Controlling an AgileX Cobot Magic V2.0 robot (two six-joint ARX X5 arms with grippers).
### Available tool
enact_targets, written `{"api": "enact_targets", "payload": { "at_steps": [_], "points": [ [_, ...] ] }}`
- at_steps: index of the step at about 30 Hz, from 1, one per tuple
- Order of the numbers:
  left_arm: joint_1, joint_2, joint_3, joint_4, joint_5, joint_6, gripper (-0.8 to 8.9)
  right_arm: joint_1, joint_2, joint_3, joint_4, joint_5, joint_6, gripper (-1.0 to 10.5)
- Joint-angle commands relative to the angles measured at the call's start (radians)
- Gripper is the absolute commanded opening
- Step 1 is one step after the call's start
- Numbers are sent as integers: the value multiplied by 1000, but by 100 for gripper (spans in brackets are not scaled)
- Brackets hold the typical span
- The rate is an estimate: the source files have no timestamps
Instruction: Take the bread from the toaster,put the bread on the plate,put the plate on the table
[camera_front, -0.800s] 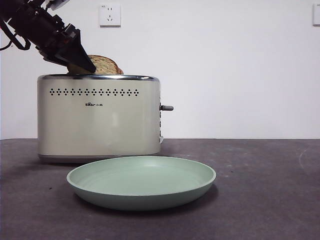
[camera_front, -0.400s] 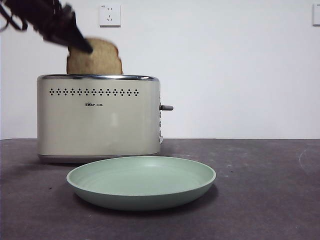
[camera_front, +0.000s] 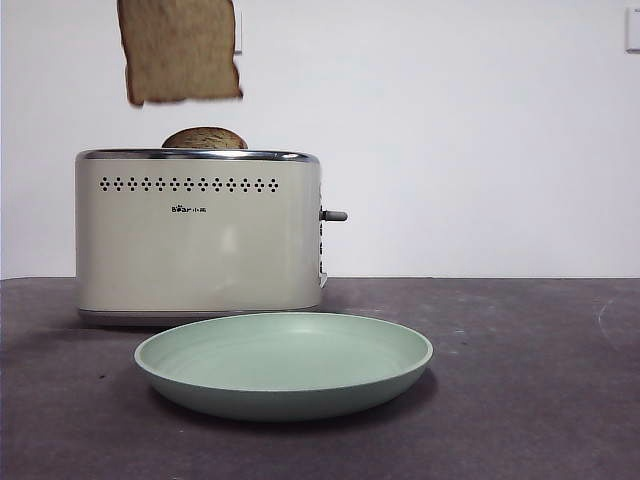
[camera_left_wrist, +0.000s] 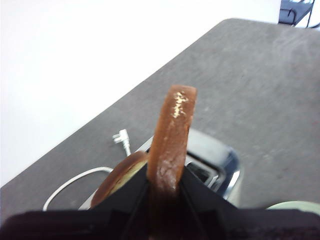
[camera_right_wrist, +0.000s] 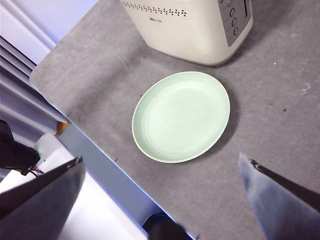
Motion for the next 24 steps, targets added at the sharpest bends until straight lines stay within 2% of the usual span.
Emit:
{"api": "enact_targets", "payload": {
  "at_steps": [1, 3, 5, 8, 12, 14, 24],
  "points": [
    [-3, -65, 36, -38, 69, -86, -9, 3, 16, 4, 23, 2, 22, 598],
    [-3, -120, 42, -71, 112, -156, -9, 3, 39, 4, 53, 2, 45, 598],
    [-3, -170, 42, -126, 128, -188, -9, 3, 69, 4, 92, 2, 64, 598],
    [-5, -224, 42, -263, 137, -182, -9, 6, 126, 4, 153, 3, 98, 595],
    [-7, -277, 35, -442, 174, -130, -8, 35, 237, 4, 207, 4, 119, 595],
    [-9, -306, 21, -459, 211, -130, -8, 57, 301, 4, 225, 5, 119, 595],
    [-19, -419, -154, -493, 212, -131, -8, 140, 642, 4, 312, 85, 119, 594]
  ]
}}
